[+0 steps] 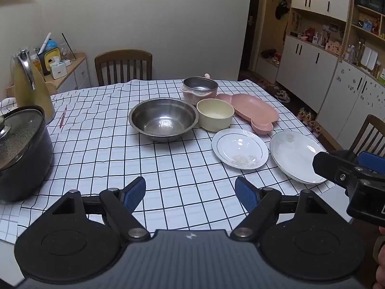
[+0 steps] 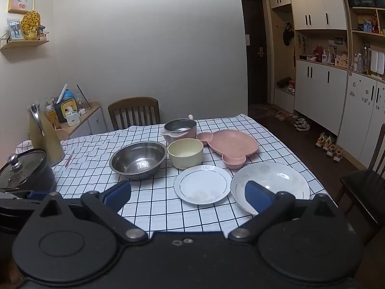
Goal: Organize plates and bowls
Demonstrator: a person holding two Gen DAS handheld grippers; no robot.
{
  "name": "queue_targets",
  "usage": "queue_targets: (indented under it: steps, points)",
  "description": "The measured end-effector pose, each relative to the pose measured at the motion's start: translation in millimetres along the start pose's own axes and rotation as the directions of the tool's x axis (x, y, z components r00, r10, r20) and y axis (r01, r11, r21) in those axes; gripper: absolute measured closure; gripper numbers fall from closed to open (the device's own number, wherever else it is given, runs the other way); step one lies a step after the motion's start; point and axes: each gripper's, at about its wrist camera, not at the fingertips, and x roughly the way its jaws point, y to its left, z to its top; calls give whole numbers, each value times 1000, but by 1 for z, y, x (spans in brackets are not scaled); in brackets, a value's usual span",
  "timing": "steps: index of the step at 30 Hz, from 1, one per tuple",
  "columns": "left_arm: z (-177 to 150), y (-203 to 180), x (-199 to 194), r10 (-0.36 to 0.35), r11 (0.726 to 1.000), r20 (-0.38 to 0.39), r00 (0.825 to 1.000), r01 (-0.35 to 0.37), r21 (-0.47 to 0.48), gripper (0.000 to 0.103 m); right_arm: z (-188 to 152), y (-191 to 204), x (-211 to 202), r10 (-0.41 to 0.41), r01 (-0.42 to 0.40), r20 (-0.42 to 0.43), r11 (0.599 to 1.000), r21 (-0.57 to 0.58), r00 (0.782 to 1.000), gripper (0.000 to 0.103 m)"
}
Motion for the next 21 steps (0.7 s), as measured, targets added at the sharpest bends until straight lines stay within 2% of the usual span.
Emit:
queue_targets:
  steps: [3,6,16,17,21]
  points:
    - [-1,-3,-1,1,1000,6,1000,-1,16,22,2,0,1,6,-6,-2,1000,-9,1000,4]
    - [1,1,3,-14,1000,-22,1000,13,-24,22,3,1,3,5,-5,2,1000,-29,1000,6]
    - [7,2,7,5,999,-3,1000,-5,-33,22,8,12,13,25,-25,-4,1000,-17,1000,7]
    - [7,3,6,5,999,-1,1000,-5,-34,22,12,2,12,33,-33,-6,999,-8,999,7]
    - [10,5,6,5,999,6,1000,-5,-39,22,11,1,11,37,-37,2,999,-8,999,7]
